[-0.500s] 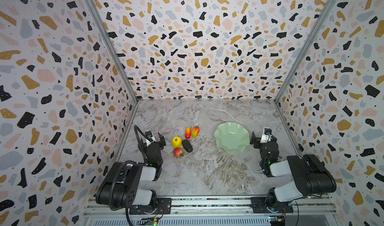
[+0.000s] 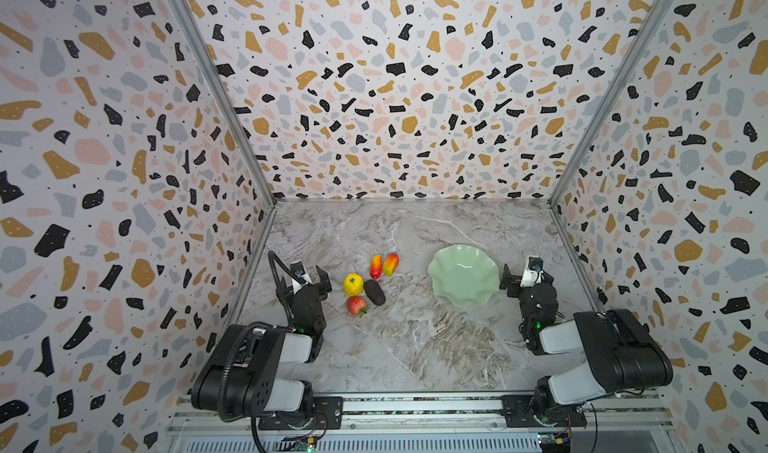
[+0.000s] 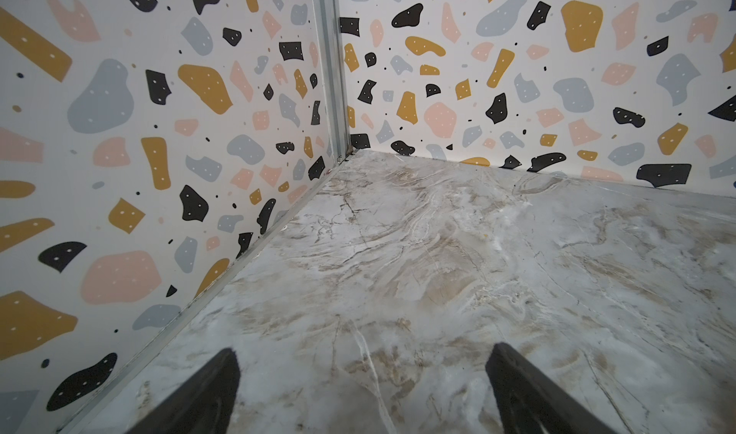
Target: Place and organize the fake fruits in the fruit bowl
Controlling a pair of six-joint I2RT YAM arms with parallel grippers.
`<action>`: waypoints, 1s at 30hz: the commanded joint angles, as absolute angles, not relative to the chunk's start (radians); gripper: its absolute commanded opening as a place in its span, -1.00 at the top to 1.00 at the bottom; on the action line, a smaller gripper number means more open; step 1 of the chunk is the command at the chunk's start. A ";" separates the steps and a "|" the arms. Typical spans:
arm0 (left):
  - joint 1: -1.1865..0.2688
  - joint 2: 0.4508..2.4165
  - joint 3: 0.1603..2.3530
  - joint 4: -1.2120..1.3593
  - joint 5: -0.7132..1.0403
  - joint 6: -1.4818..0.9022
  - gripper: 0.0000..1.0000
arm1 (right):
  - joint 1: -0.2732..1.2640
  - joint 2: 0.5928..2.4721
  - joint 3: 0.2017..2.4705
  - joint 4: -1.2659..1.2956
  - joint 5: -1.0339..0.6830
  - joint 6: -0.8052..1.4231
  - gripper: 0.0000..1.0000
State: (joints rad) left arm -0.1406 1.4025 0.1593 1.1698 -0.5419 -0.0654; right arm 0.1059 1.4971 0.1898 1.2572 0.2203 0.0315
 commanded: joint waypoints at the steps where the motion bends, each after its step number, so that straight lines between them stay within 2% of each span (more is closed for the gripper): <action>1: -0.144 1.398 0.156 1.216 -0.560 -0.062 -0.99 | 0.104 1.495 0.198 1.269 0.216 0.026 -0.98; 15: -0.144 1.377 0.155 1.230 -0.580 -0.059 -0.99 | 0.104 1.480 0.183 1.298 0.232 0.028 -0.98; 17: -0.146 1.279 0.227 0.997 -0.596 -0.082 -0.99 | 0.095 1.425 0.192 1.229 0.213 0.030 -0.98; 18: -0.146 1.227 0.312 0.778 -0.609 -0.110 -0.99 | 0.113 1.372 0.228 1.144 0.277 0.024 -0.98; 19: -0.146 1.198 0.385 0.618 -0.620 -0.132 -0.99 | 0.126 1.293 0.313 0.926 0.302 0.024 -0.98; 24: -0.184 1.072 0.540 0.295 -0.560 -0.224 -0.99 | 0.173 1.146 0.632 0.414 0.185 0.009 -0.98; 28: -0.190 0.977 0.684 0.030 -0.401 -0.294 -0.99 | 0.292 1.181 0.854 0.141 0.120 0.018 -0.98; 30: -0.190 0.963 0.785 -0.134 -0.379 -0.271 -0.99 | 0.358 1.213 0.926 0.083 0.102 0.036 -0.98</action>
State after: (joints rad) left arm -0.1883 0.9886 0.6823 0.1692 -0.4656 -0.2455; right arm 0.2966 1.1797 0.8616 0.3695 0.1631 0.0216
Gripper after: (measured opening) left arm 0.995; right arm 0.990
